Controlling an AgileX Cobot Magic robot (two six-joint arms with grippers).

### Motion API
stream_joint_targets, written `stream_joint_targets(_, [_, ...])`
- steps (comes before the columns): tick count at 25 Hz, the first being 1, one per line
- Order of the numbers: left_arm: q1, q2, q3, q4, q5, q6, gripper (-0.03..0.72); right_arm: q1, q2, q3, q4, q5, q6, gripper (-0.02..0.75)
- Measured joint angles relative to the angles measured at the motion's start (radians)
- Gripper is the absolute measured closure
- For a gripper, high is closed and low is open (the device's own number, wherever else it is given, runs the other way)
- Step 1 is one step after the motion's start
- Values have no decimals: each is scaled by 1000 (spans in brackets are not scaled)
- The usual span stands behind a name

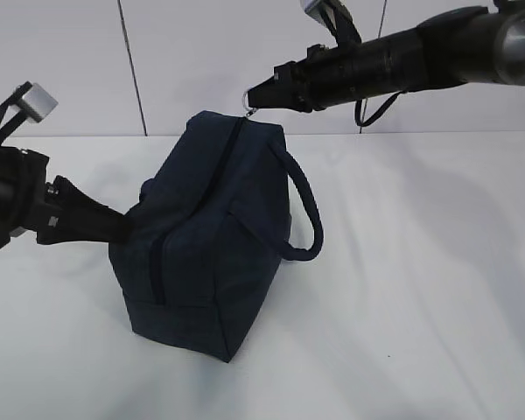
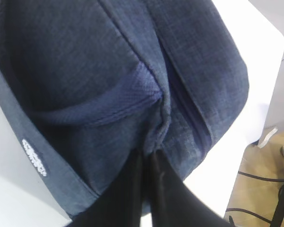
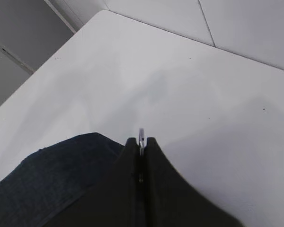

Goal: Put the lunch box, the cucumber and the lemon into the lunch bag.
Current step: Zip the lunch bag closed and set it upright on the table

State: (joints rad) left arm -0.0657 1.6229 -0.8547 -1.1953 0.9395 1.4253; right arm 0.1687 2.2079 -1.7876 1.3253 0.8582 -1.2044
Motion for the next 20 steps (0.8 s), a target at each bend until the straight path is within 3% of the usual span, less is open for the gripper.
stream_joint_targets(12, [0, 0, -3, 70, -30, -74, 694, -29, 112, -4, 206, 56, -44, 730])
stream_joint_targets(17, [0, 0, -3, 17, -35, -76, 685, -33, 113, -5, 229, 78, -63, 730])
stream_joint_targets(20, [0, 0, -3, -26, -32, -77, 625, -34, 113, -5, 231, 86, -67, 730])
